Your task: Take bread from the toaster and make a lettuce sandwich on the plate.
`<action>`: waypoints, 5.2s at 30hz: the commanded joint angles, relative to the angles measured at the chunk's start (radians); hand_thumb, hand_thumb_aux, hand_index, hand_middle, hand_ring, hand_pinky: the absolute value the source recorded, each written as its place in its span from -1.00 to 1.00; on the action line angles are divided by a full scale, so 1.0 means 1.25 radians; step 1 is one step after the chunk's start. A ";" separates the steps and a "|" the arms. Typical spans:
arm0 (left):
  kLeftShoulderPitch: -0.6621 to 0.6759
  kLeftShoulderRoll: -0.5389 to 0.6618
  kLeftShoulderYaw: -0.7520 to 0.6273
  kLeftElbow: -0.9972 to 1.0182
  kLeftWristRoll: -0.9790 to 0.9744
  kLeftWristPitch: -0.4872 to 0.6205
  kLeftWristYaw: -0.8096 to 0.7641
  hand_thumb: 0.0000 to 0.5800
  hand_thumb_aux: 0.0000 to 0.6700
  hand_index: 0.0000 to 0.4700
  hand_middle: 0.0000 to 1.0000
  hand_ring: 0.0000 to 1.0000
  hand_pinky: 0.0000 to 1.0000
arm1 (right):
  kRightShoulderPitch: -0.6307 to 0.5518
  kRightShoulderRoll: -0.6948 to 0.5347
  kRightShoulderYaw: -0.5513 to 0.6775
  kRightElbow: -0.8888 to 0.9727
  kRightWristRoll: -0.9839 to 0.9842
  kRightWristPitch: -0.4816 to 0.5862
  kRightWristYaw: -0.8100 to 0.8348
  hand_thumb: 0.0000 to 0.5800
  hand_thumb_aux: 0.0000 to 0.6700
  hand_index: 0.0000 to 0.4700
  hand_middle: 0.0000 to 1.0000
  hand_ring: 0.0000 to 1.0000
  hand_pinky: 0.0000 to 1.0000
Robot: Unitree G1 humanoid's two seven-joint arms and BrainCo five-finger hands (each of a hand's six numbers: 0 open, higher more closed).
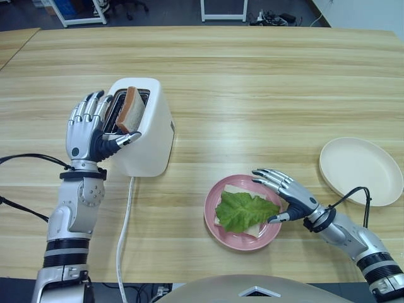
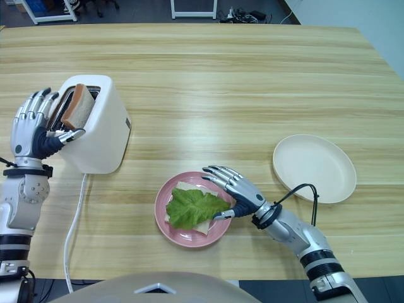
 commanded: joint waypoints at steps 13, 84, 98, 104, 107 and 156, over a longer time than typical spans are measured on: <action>-0.057 0.109 -0.064 0.031 -0.033 -0.022 -0.148 1.00 1.00 1.00 -0.66 -0.66 -0.66 | 0.018 0.021 0.002 -0.005 -0.004 0.002 0.005 -1.00 -1.00 -1.00 -1.00 -1.00 -1.00; -0.100 -0.237 -0.451 0.289 -0.268 -0.439 -0.452 1.00 1.00 1.00 1.00 1.00 1.00 | 0.107 -0.154 0.094 -0.206 0.412 -0.159 0.432 -1.00 -1.00 -1.00 -1.00 -1.00 -1.00; -0.122 -0.216 -0.410 0.261 -0.204 -0.426 -0.366 0.78 0.34 0.34 0.89 0.89 0.89 | 0.116 -0.130 0.091 -0.152 0.236 -0.033 0.517 -1.00 -1.00 -1.00 -1.00 -1.00 -1.00; -0.154 -0.201 -0.289 0.165 -0.076 -0.366 -0.126 -1.00 -1.00 -1.00 -1.00 -1.00 -1.00 | 0.084 -0.116 0.098 -0.125 0.187 -0.018 0.511 -1.00 -1.00 -1.00 -1.00 -1.00 -1.00; -0.151 -0.195 -0.235 0.097 -0.009 -0.322 0.004 -1.00 -1.00 -1.00 -1.00 -1.00 -1.00 | 0.030 -0.089 0.107 -0.074 0.148 -0.020 0.492 -1.00 -1.00 -1.00 -1.00 -1.00 -1.00; -0.113 -0.292 -0.494 0.577 -0.024 -0.245 -0.040 1.00 1.00 1.00 1.00 1.00 1.00 | -0.264 0.283 0.106 0.492 -0.042 0.233 -0.065 1.00 1.00 1.00 1.00 1.00 1.00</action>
